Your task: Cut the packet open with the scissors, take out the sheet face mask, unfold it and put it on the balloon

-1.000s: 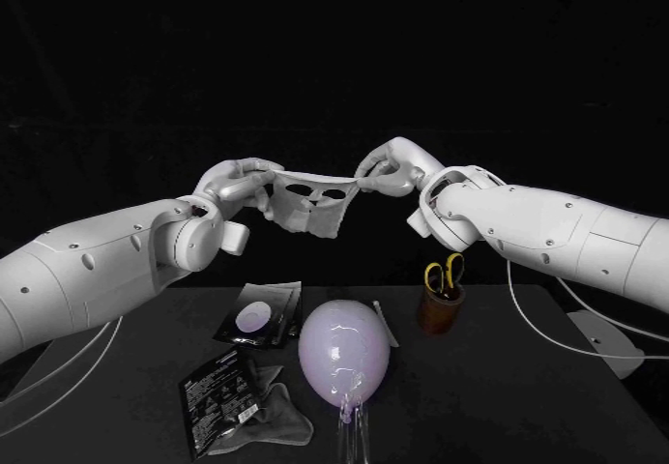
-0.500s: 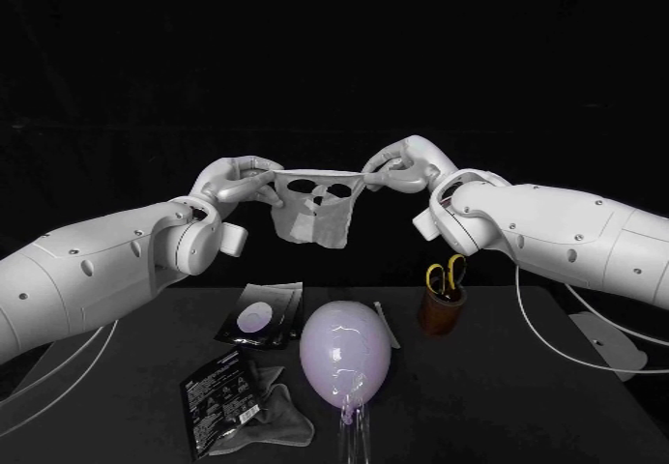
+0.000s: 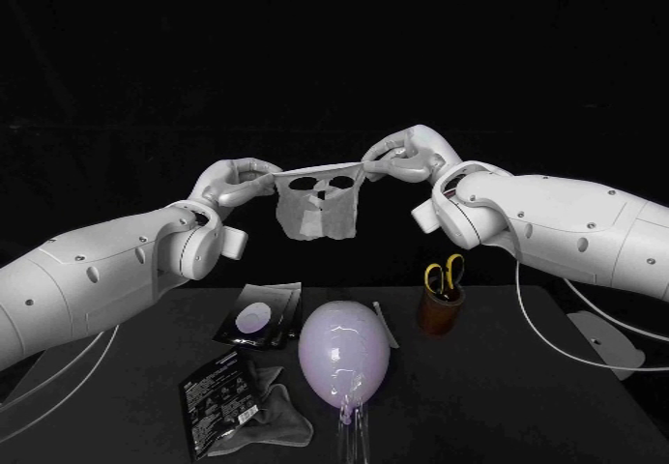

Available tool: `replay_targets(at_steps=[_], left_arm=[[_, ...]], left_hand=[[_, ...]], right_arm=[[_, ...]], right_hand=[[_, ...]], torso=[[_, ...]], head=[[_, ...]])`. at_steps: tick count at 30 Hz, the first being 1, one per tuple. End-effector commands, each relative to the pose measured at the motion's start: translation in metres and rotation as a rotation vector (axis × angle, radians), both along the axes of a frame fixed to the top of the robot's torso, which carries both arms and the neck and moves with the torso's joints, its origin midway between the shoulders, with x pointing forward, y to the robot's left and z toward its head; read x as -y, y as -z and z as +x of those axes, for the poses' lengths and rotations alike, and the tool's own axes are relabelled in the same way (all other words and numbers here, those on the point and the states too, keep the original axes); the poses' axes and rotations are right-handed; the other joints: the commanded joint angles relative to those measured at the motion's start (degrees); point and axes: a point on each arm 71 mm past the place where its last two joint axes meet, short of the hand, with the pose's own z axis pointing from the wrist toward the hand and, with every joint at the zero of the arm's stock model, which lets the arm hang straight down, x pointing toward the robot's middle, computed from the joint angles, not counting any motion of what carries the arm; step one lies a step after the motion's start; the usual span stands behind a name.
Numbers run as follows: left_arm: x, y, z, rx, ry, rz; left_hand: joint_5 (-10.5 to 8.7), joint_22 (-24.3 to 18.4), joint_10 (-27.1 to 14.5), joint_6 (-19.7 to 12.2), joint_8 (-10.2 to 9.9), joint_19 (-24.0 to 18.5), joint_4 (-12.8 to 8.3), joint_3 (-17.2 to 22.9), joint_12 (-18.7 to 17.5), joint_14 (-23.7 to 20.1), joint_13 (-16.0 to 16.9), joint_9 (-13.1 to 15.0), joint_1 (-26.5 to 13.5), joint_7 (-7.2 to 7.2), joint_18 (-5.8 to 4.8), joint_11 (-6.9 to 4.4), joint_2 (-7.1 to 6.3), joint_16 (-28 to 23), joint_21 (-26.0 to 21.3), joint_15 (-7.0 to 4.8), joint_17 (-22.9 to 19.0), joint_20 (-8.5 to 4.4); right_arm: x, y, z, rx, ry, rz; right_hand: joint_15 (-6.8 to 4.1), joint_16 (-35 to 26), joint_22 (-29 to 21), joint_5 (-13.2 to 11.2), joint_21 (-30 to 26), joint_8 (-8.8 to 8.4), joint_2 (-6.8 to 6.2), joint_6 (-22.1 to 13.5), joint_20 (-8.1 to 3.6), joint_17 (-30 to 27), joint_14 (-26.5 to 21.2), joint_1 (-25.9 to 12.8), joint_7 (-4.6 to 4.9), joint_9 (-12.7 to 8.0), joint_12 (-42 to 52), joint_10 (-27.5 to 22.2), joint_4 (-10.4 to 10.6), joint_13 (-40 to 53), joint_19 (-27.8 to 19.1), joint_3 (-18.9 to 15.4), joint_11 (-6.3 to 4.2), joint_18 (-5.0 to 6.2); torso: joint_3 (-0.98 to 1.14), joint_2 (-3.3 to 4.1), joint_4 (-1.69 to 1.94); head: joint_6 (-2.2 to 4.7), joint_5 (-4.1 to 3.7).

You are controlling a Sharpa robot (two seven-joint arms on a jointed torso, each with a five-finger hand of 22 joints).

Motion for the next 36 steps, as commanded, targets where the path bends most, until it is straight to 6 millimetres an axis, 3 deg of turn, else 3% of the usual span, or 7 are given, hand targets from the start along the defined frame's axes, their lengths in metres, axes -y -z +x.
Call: replay_targets(at_steps=[1, 12, 16, 20, 26, 29, 36], left_arm=[[0.000, -0.003, 0.000, 0.047, -0.019, 0.006], [0.005, -0.004, -0.001, 0.052, -0.009, -0.101], [0.006, -0.003, 0.000, 0.027, 0.013, -0.155], [0.006, -0.002, 0.001, 0.004, 0.020, -0.196], [0.006, 0.000, 0.003, -0.034, 0.030, -0.244], [0.006, 0.001, 0.003, -0.052, 0.044, -0.263], [0.011, 0.001, 0.003, -0.088, 0.104, -0.312]], left_hand=[[0.06, -2.2, -4.1, 4.0, -0.4, -4.3, -0.1, 0.3, -0.9, -5.6, -0.1, 3.4, 0.4, 5.29, -0.16, 1.30, 0.06, -1.1, -3.5, 1.40, -0.5, -0.02], [-0.18, -6.9, -15.1, 1.8, -0.5, -13.7, -0.2, 1.5, -1.4, -12.6, 0.3, 5.5, 1.7, 7.47, -0.57, 2.87, 1.66, -13.7, -10.5, 2.91, -6.7, 0.35], [0.16, -2.5, -12.1, -4.1, 2.7, 3.1, 3.2, 1.3, 2.4, 6.6, 1.3, 9.3, 0.7, 3.88, 2.54, 3.43, 4.24, -5.2, -2.3, 1.17, -5.3, -0.40], [-0.18, -2.8, -8.5, -12.1, 10.9, 15.9, 6.7, 3.0, 4.5, 20.5, 0.8, 16.5, 0.3, 3.36, 5.47, 2.15, 4.81, -11.3, 0.2, -1.03, -9.9, -0.29], [-0.20, -3.8, -6.2, -16.0, 14.4, 21.1, 8.3, 4.5, 5.0, 27.6, 0.2, 19.4, 0.3, 3.86, 6.58, 1.02, 5.95, -13.4, 0.4, -2.42, -11.2, -0.23], [-0.15, -5.8, -5.2, -20.8, 18.6, 25.4, 9.4, 6.2, 4.2, 33.5, -0.2, 22.3, 0.2, 5.19, 6.65, 0.43, 6.49, -16.9, -0.7, -3.22, -12.9, -0.80], [-0.15, -7.0, -5.2, -25.6, 21.8, 33.4, 9.9, 7.3, 3.2, 39.0, -0.1, 24.0, 0.1, 7.32, 6.76, -0.22, 7.67, -19.3, -0.3, -4.43, -13.8, -2.57]], right_arm=[[-0.001, -0.005, -0.001, 0.011, -0.003, 0.027], [-0.008, -0.010, -0.004, 0.010, -0.024, 0.028], [-0.011, -0.010, -0.007, 0.005, -0.038, 0.028], [-0.014, -0.010, -0.010, 0.003, -0.050, 0.028], [-0.016, -0.012, -0.015, 0.002, -0.065, 0.035], [-0.016, -0.014, -0.018, 0.001, -0.071, 0.044], [-0.014, -0.023, -0.025, 0.007, -0.084, 0.067]], right_hand=[[0.09, -0.3, 0.0, 0.2, 0.4, 0.20, 0.12, 0.5, -0.09, 0.1, 0.5, 0.6, -0.08, 0.1, -0.3, -0.1, 0.0, 0.1, -0.5, 0.3, -0.35, 0.59], [0.10, -0.3, 0.1, 0.2, 0.4, 0.18, 0.14, 0.5, -0.09, 0.1, 0.4, 0.7, -0.08, 0.1, -0.3, -0.1, 0.0, 0.1, -0.5, 0.3, -0.35, 0.59], [0.10, -0.3, 0.1, 0.2, 0.4, 0.17, 0.15, 0.5, -0.09, 0.1, 0.4, 0.7, -0.08, 0.0, -0.3, -0.1, 0.0, 0.1, -0.6, 0.3, -0.35, 0.59], [0.10, -0.3, 0.1, 0.2, 0.4, 0.17, 0.15, 0.5, -0.09, 0.1, 0.4, 0.7, -0.08, 0.0, -0.3, -0.1, 0.0, 0.1, -0.6, 0.3, -0.35, 0.59], [0.10, -0.3, 0.1, 0.2, 0.4, 0.17, 0.15, 0.5, -0.09, 0.1, 0.4, 0.7, -0.08, 0.0, -0.3, -0.1, 0.0, 0.1, -0.6, 0.3, -0.35, 0.59], [0.10, -0.3, 0.1, 0.2, 0.4, 0.17, 0.15, 0.5, -0.09, 0.1, 0.4, 0.7, -0.08, 0.0, -0.3, -0.1, 0.0, 0.1, -0.6, 0.3, -0.35, 0.59], [0.10, -0.4, 0.2, 0.2, 0.5, 0.16, 0.17, 0.5, -0.10, 0.1, 0.4, 0.7, -0.08, 0.0, -0.3, -0.1, 0.0, 0.1, -0.6, 0.3, -0.35, 0.59]], torso=[[-0.02, 0.01, 0.02], [-0.05, 0.00, 0.08], [-0.01, -0.02, 0.05], [-0.01, -0.03, 0.03], [0.00, 0.00, 0.01], [0.01, 0.03, 0.07], [-0.05, -0.06, -0.01]], head=[[-0.07, -0.01], [0.14, 0.05], [0.22, 0.05], [0.35, 0.10], [0.47, -0.03], [0.47, -0.03], [0.56, -0.13]])
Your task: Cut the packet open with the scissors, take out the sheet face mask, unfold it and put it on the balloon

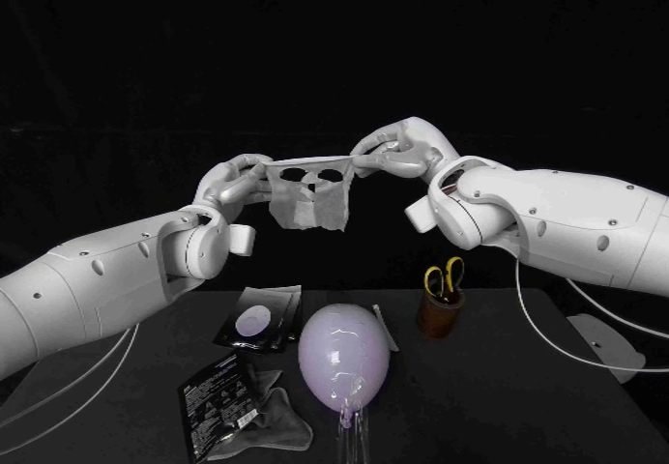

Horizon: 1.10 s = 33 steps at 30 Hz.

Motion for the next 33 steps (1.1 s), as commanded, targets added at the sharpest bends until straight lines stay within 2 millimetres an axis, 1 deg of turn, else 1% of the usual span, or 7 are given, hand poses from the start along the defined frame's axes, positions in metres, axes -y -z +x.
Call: replay_targets(at_steps=[1, 5, 7, 10, 16, 28, 33], left_arm=[[0.002, 0.000, 0.000, -0.030, 0.060, -0.077], [0.004, 0.000, 0.000, -0.037, 0.058, -0.083], [0.005, 0.000, 0.000, -0.041, 0.053, -0.083], [0.006, 0.001, 0.000, -0.047, 0.049, -0.076], [0.009, 0.003, 0.000, -0.080, 0.077, -0.058], [0.014, 0.013, -0.004, -0.207, 0.140, 0.010], [0.013, 0.015, -0.004, -0.232, 0.124, 0.031]], left_hand=[[0.08, -0.3, 0.3, -1.3, 1.0, 2.6, -0.1, 0.5, -0.1, 2.7, 0.0, 6.8, 0.0, 6.66, 0.47, -0.49, 0.55, 0.0, 0.3, -0.71, 0.1, -0.81], [0.16, 0.5, 3.0, -2.8, 2.2, 11.4, -0.2, 0.8, 1.1, 12.9, 0.4, 7.2, -0.1, 6.77, 0.77, -2.36, 0.80, 3.4, 3.2, -3.10, 1.5, -3.25], [0.31, 0.5, 3.6, -3.0, 2.4, 13.6, -0.1, 0.8, 1.3, 14.7, 0.3, 7.1, -0.2, 6.33, 0.58, -2.82, 0.83, 3.8, 3.8, -3.67, 1.7, -4.09], [0.11, 1.4, 6.8, -3.2, 2.9, 21.3, 0.4, 0.6, 2.6, 22.3, 0.4, 7.0, -0.7, 4.91, 0.41, -4.52, 0.77, 7.4, 6.6, -5.86, 3.3, -6.58], [0.09, 2.4, 10.1, -3.4, 3.3, 28.3, 0.7, 0.4, 3.6, 27.9, 0.4, 6.3, -1.0, 3.68, 0.20, -6.10, 0.54, 12.5, 9.3, -7.69, 5.9, -8.66], [0.17, 5.0, 14.4, -2.1, 2.4, 31.3, -0.5, 0.5, 4.4, 29.2, 0.7, 4.3, -0.8, 2.70, -0.15, -6.97, -0.21, 20.4, 13.8, -8.65, 10.1, -10.10], [0.14, 12.1, 16.5, -1.7, 2.2, 31.5, -0.6, 0.4, 5.0, 28.8, 1.2, 3.6, -1.0, 2.25, -1.02, -7.46, -0.27, 23.8, 20.8, -9.07, 11.4, -10.57]], right_arm=[[0.003, -0.005, -0.002, 0.004, -0.001, 0.021], [0.005, -0.008, -0.003, 0.005, 0.002, 0.028], [0.005, -0.008, -0.003, 0.003, 0.001, 0.030], [0.004, -0.009, -0.002, -0.002, -0.001, 0.031], [0.003, -0.010, 0.006, -0.007, 0.011, 0.024], [0.005, 0.013, 0.024, -0.068, 0.038, -0.007], [0.004, 0.027, 0.024, -0.098, 0.031, -0.015]], right_hand=[[0.10, -0.4, 0.1, 0.2, 0.2, 0.39, -0.06, 0.3, 0.11, 0.1, 0.4, 0.5, -0.11, 0.1, -0.3, 0.0, -0.1, 0.1, -0.4, 0.4, -0.22, 1.05], [0.10, -0.4, 0.1, 0.2, 0.2, 0.39, -0.06, 0.3, 0.11, 0.1, 0.4, 0.5, -0.11, 0.1, -0.3, 0.0, -0.1, 0.1, -0.4, 0.4, -0.22, 1.05], [0.10, -0.4, 0.1, 0.2, 0.2, 0.38, -0.05, 0.3, 0.11, 0.1, 0.5, 0.5, -0.11, 0.1, -0.3, 0.0, -0.1, 0.1, -0.4, 0.4, -0.22, 1.05], [0.10, -0.4, 0.1, 0.2, 0.2, 0.38, -0.05, 0.3, 0.11, 0.1, 0.5, 0.5, -0.11, 0.1, -0.3, 0.0, -0.1, 0.1, -0.4, 0.4, -0.22, 1.05], [0.10, -0.4, 0.1, 0.2, 0.2, 0.38, -0.05, 0.3, 0.11, 0.1, 0.5, 0.5, -0.11, 0.1, -0.3, 0.0, -0.1, 0.1, -0.4, 0.4, -0.22, 1.05], [0.11, -0.5, 0.2, 0.2, 0.3, 0.35, -0.03, 0.3, 0.11, 0.1, 0.5, 0.5, -0.09, 0.1, -0.3, -0.1, -0.1, 0.1, -0.4, 0.4, -0.20, 1.04], [0.13, -0.5, 0.2, 0.2, 0.3, 0.34, -0.02, 0.3, 0.12, 0.1, 0.5, 0.5, -0.07, 0.1, -0.3, -0.1, -0.1, 0.1, -0.4, 0.4, -0.18, 1.03]], torso=[[-0.08, -0.08, -0.03], [-0.09, -0.15, 0.02], [-0.03, -0.08, 0.10], [-0.02, -0.03, 0.09], [-0.05, 0.07, 0.04], [-0.04, 0.06, 0.12], [-0.01, 0.08, 0.08]], head=[[0.11, -0.09], [0.20, -0.11], [0.33, -0.06], [0.39, -0.09], [0.44, -0.06], [0.13, -0.01], [0.07, 0.34]])
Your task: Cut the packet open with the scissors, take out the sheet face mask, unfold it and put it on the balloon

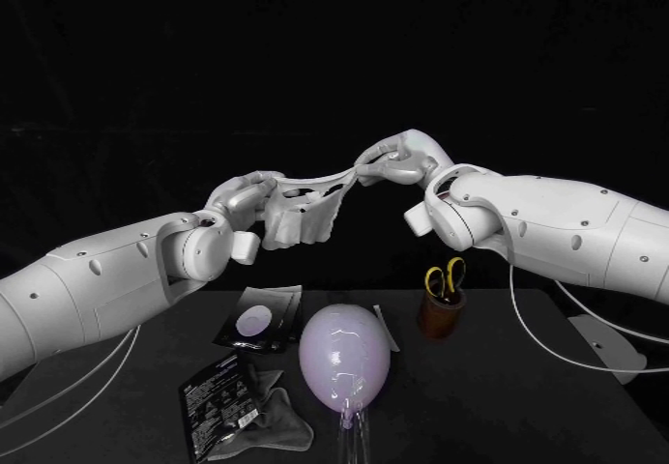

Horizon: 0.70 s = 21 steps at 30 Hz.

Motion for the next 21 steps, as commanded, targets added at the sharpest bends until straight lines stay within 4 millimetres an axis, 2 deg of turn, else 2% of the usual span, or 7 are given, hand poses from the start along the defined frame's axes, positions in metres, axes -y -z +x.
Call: replay_targets(at_steps=[1, 8, 12, 15, 16, 18, 21], left_arm=[[0.002, 0.003, -0.001, -0.047, 0.013, 0.038], [0.001, 0.005, -0.001, -0.082, 0.018, 0.025], [0.004, 0.008, -0.003, -0.125, 0.051, 0.023], [0.007, 0.011, -0.005, -0.170, 0.103, 0.027], [0.008, 0.012, -0.006, -0.186, 0.124, 0.030], [0.012, 0.015, -0.009, -0.234, 0.190, 0.046], [0.014, 0.018, -0.012, -0.276, 0.247, 0.064]], left_hand=[[-0.05, 4.1, 1.3, 0.5, -0.2, 2.7, -0.4, 0.0, 0.5, -0.3, 0.3, 2.1, -0.2, 2.46, -1.11, -0.31, -0.58, 1.7, 3.8, -0.32, 0.6, -0.50], [0.00, 7.8, 0.7, 0.7, -2.1, 2.2, -0.5, 0.9, -0.1, -1.3, 0.3, 0.1, -0.6, 2.91, -1.77, 0.19, -0.54, 3.8, 7.4, 0.10, 1.1, -0.50], [-0.02, 9.6, -0.5, 0.5, -3.0, 1.7, -1.0, 0.6, -0.7, -1.9, 0.2, -1.0, -1.0, 3.42, -2.12, 0.78, -1.90, 4.7, 8.9, 0.52, 1.3, -0.35], [-0.02, 9.6, -1.0, -0.3, -4.2, 1.2, -0.5, -0.2, -1.0, -2.2, 0.1, -1.9, -1.7, 3.95, -2.24, 1.21, -2.64, 5.1, 9.0, 0.85, 1.4, -0.21], [-0.03, 9.8, -1.1, -0.8, -4.8, 1.0, -0.2, -0.4, -1.1, -2.3, 0.1, -2.4, -2.0, 4.09, -2.30, 1.34, -2.69, 5.3, 9.2, 0.97, 1.4, -0.16], [-0.09, 9.1, -1.8, -4.4, -8.8, 0.2, 1.0, -1.1, -1.5, -2.8, 0.0, -4.8, -3.0, 4.63, -2.32, 1.71, -3.42, 5.7, 8.7, 1.27, 1.5, 0.00], [-0.03, 8.4, -2.3, -6.5, -11.6, -0.6, 2.1, -2.4, -1.7, -3.2, -0.1, -6.8, -4.2, 5.10, -2.27, 1.91, -3.53, 6.0, 8.3, 1.42, 1.5, 0.14]], right_arm=[[-0.002, 0.008, -0.001, -0.033, -0.027, -0.010], [-0.004, 0.021, -0.002, -0.060, -0.036, -0.014], [-0.004, 0.026, -0.002, -0.071, -0.039, -0.015], [-0.005, 0.029, -0.003, -0.078, -0.040, -0.014], [-0.005, 0.030, -0.003, -0.080, -0.040, -0.013], [-0.005, 0.033, -0.003, -0.085, -0.038, -0.007], [-0.005, 0.034, -0.003, -0.089, -0.035, 0.001]], right_hand=[[0.13, -0.3, 0.1, 0.2, 0.3, 0.16, 0.08, 0.4, 0.12, 0.1, 0.5, 0.6, 0.11, 0.1, -0.3, -0.2, 0.1, 0.1, -0.4, 0.3, -0.30, 1.12], [0.15, -0.3, 0.1, 0.2, 0.3, 0.13, 0.10, 0.3, 0.13, 0.1, 0.5, 0.5, 0.13, 0.1, -0.3, -0.2, 0.2, 0.1, -0.5, 0.3, -0.28, 1.11], [0.15, -0.3, 0.1, 0.2, 0.3, 0.13, 0.10, 0.3, 0.13, 0.1, 0.5, 0.5, 0.13, 0.1, -0.3, -0.2, 0.2, 0.1, -0.5, 0.3, -0.28, 1.11], [0.17, -0.3, 0.2, 0.2, 0.3, 0.12, 0.11, 0.3, 0.14, 0.1, 0.5, 0.5, 0.14, 0.1, -0.3, -0.2, 0.2, 0.1, -0.5, 0.2, -0.27, 1.10], [0.17, -0.3, 0.2, 0.2, 0.3, 0.12, 0.11, 0.3, 0.14, 0.1, 0.5, 0.5, 0.14, 0.1, -0.3, -0.2, 0.2, 0.1, -0.5, 0.2, -0.27, 1.10], [0.17, -0.3, 0.2, 0.2, 0.3, 0.12, 0.11, 0.3, 0.14, 0.1, 0.5, 0.5, 0.14, 0.1, -0.3, -0.2, 0.2, 0.1, -0.5, 0.2, -0.27, 1.10], [0.17, -0.3, 0.2, 0.2, 0.3, 0.12, 0.11, 0.3, 0.14, 0.1, 0.5, 0.5, 0.14, 0.1, -0.3, -0.2, 0.2, 0.1, -0.5, 0.2, -0.27, 1.10]], torso=[[0.03, 0.00, -0.03], [0.04, -0.04, -0.11], [0.04, -0.05, -0.08], [0.04, -0.02, -0.12], [0.04, -0.02, -0.11], [0.04, 0.00, -0.14], [0.03, -0.01, -0.10]], head=[[-0.01, 0.28], [-0.06, 0.42], [-0.11, 0.31], [-0.10, 0.35], [-0.13, 0.39], [-0.20, 0.41], [-0.23, 0.38]])
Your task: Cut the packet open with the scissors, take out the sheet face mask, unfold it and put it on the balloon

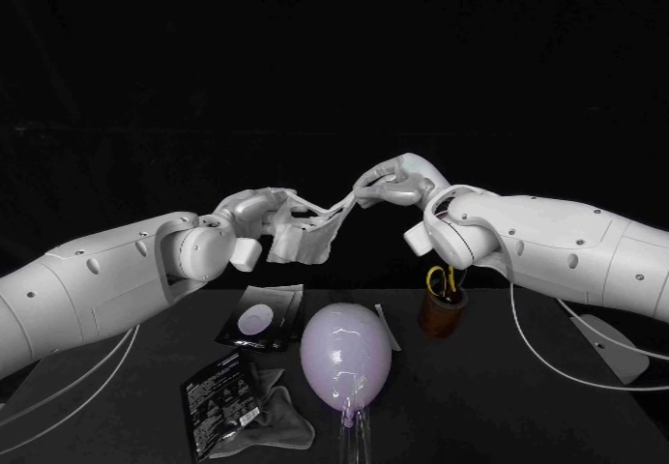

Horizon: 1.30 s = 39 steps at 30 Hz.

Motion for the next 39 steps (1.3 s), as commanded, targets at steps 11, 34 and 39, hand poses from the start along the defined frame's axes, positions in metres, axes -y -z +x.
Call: replay_targets(at_steps=[11, 34, 39], left_arm=[[0.008, 0.011, -0.012, -0.178, 0.240, 0.041], [-0.009, 0.016, -0.010, -0.198, 0.175, 0.016], [-0.013, 0.018, -0.009, -0.197, 0.148, 0.011]], left_hand=[[-0.01, 0.0, -0.5, -3.6, -5.5, -2.1, 0.6, -3.4, -0.5, -1.4, -0.2, -5.1, -2.3, 5.89, -0.73, 0.31, -0.74, 0.8, 0.4, 0.25, 0.0, 0.59], [0.04, -6.9, 0.0, -4.2, -5.8, -7.3, 0.6, -7.5, -0.3, -3.3, -0.3, -9.4, -9.6, 5.79, 1.36, 0.32, 2.62, -0.5, -4.6, 0.49, -1.1, 2.11], [0.04, -6.8, -0.5, -3.5, -5.4, -8.5, -0.2, 2.8, -0.3, -3.9, -0.4, -11.4, -9.2, 6.10, 1.55, 0.76, 0.51, -1.5, -4.6, 0.76, -1.5, 2.77]], right_arm=[[0.002, 0.007, -0.002, -0.037, -0.003, 0.028], [0.015, 0.018, -0.019, -0.094, 0.001, 0.063], [0.019, 0.019, -0.024, -0.100, 0.003, 0.068]], right_hand=[[-0.03, -0.4, 0.1, 0.2, 0.4, 0.18, 0.11, 0.3, -0.06, 0.1, 0.3, 0.4, -0.03, 0.1, -0.3, -0.1, 0.3, 0.0, -0.4, 0.2, -0.38, 0.55], [-0.04, -0.4, 0.2, 0.2, 0.4, 0.18, 0.13, 0.3, -0.06, 0.1, 0.3, 0.4, -0.04, 0.1, -0.3, -0.1, 0.3, 0.0, -0.4, 0.3, -0.39, 0.56], [-0.05, -0.4, 0.2, 0.2, 0.4, 0.18, 0.12, 0.3, -0.06, 0.1, 0.3, 0.5, -0.04, 0.1, -0.3, -0.1, 0.3, 0.0, -0.4, 0.3, -0.40, 0.56]], torso=[[-0.02, -0.02, 0.09], [-0.05, -0.03, 0.03], [-0.06, -0.04, 0.09]], head=[[-0.48, -0.04], [-0.76, 0.04], [-0.82, 0.01]])
